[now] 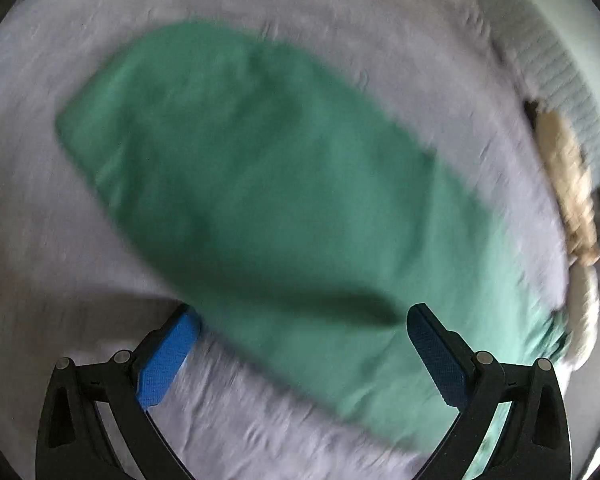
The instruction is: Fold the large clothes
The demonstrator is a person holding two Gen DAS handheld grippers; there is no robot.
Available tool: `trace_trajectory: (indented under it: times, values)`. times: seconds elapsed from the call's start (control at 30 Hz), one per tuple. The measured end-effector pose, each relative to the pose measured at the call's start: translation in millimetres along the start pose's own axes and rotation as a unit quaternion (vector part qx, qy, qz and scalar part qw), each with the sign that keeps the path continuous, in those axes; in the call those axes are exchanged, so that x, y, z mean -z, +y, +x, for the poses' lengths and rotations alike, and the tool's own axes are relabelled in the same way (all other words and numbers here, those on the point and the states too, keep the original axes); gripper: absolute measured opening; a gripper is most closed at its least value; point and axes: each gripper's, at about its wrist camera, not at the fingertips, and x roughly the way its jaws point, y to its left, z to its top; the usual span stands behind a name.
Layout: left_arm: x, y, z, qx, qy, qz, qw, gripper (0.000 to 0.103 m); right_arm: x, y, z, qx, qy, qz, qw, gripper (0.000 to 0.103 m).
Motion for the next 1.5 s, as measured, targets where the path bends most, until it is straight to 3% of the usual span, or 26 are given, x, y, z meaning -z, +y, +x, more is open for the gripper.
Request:
trace_trajectory:
  times: [0.07,0.1,0.13,0.17,0.2,0.37,0.5,0.63,0.77,0.9,0.97,1.03,1.07,1.13,1.2,1.33,1.37,1.43,1.5]
  values:
    - [-9,-1,-10,0.019,-0.040,0.003,0.9990,0.097,-3,5,2,0.007,-0.001,-0.005,1.000,0.103]
    - [-12,-2,-13,0.017,-0.056,0.009,0.9982,0.071,-4,5,1,0.009,-0.002,-0.005,1.000,0.103]
    - [-17,-3,-13,0.017,-0.055,0.015,0.9982,0.051,-5,6,1,0.011,-0.002,-0.006,1.000,0.103]
    - [-21,-2,-11,0.025,-0.043,0.022,0.9985,0.011,-5,7,2,0.014,-0.002,-0.005,1.000,0.103]
    - [-22,2,-9,0.045,-0.034,0.019,0.9982,0.006,-5,7,2,0.014,-0.002,-0.004,1.000,0.103]
    - [-34,-22,-41,0.073,-0.056,0.082,0.9923,0.006,-2,6,3,0.004,-0.007,0.011,1.000,0.103]
    - [-20,-77,-78,0.114,-0.077,0.156,0.9781,0.006,3,-6,-5,-0.012,-0.024,0.026,0.999,0.103]
    - [14,-160,-111,0.156,-0.082,0.240,0.9546,0.006,5,-28,-24,-0.027,-0.047,0.038,0.998,0.103]
    - [66,-245,-112,0.182,-0.061,0.317,0.9288,0.006,0,-59,-46,-0.037,-0.068,0.059,0.995,0.103]
    - [143,-327,-73,0.166,-0.028,0.403,0.8997,0.006,0,-102,-69,-0.035,-0.095,0.093,0.991,0.103]
    - [178,-353,-49,0.136,-0.025,0.437,0.8886,0.006,3,-125,-75,-0.029,-0.101,0.111,0.988,0.103]
    - [217,-372,-14,0.095,0.003,0.472,0.8765,0.006,9,-154,-76,-0.020,-0.100,0.139,0.985,0.103]
    - [229,-376,0,0.077,0.018,0.484,0.8713,0.011,12,-164,-77,-0.019,-0.100,0.150,0.984,0.103]
    - [251,-374,20,0.051,0.039,0.503,0.8616,0.031,18,-188,-76,-0.015,-0.096,0.178,0.979,0.103]
    - [267,-363,21,0.035,0.042,0.513,0.8568,0.084,19,-206,-78,-0.013,-0.092,0.192,0.977,0.103]
    - [286,-346,-12,0.028,0.011,0.547,0.8367,0.087,15,-218,-84,0.003,-0.101,0.193,0.976,0.103]
    - [286,-340,-21,0.026,0.004,0.547,0.8365,0.087,9,-214,-87,0.012,-0.107,0.185,0.977,0.103]
    - [275,-315,-45,0.013,-0.027,0.534,0.8447,0.087,-2,-205,-91,0.021,-0.118,0.158,0.980,0.103]
    - [250,-288,-54,-0.021,-0.053,0.509,0.8591,0.087,-25,-173,-96,0.026,-0.137,0.099,0.985,0.103]
